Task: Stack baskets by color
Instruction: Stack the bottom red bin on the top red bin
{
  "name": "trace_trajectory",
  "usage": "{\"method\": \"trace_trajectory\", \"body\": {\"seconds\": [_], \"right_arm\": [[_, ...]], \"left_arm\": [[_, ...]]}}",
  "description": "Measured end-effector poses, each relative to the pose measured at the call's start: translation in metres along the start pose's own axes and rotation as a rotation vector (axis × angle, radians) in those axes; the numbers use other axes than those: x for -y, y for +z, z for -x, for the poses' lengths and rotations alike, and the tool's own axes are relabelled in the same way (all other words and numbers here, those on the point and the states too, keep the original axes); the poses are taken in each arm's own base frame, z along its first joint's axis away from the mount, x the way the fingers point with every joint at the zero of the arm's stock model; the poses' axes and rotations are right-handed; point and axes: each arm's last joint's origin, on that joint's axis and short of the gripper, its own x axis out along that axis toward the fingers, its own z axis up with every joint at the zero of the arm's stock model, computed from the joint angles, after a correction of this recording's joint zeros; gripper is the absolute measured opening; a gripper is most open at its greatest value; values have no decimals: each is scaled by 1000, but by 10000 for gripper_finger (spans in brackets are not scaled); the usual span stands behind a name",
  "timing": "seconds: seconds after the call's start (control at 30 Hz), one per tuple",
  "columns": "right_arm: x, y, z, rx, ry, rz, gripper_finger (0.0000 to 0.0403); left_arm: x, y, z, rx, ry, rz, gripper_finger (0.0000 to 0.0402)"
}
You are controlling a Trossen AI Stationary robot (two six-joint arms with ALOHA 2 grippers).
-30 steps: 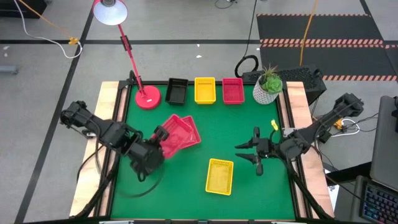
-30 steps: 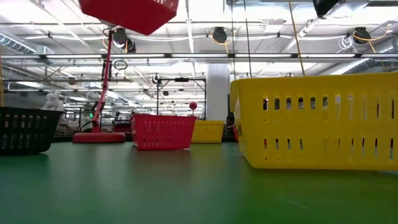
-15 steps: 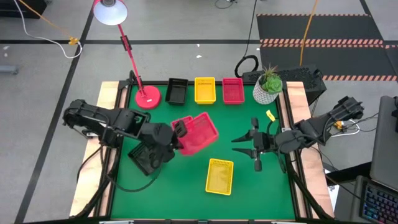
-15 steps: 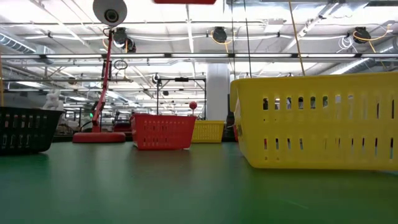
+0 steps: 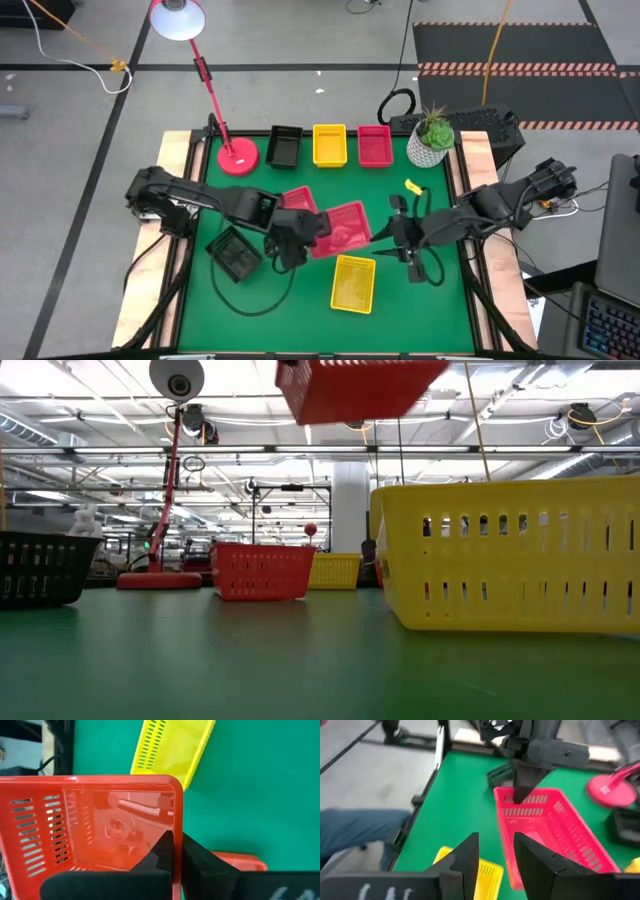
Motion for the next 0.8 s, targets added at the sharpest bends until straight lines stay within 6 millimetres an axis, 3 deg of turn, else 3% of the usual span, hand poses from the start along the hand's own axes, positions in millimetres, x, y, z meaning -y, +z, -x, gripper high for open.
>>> {"method": "trace_trajectory", "body": {"seconds": [0.3, 0.43, 0.6, 0.8], "right_arm": [[6, -13, -26, -193, 15, -8, 157], [3, -17, -42, -258, 26, 5, 184], [1, -23, -62, -333, 11, 7, 211], [2, -28, -75, -385, -5, 13, 224]], "left_arm": [[-5, 4, -33, 16, -17, 1, 19], [-8, 0, -32, 42, -6, 27, 7], [-9, -3, -32, 37, -9, 70, 20], [-9, -3, -32, 39, -11, 69, 8]]}}
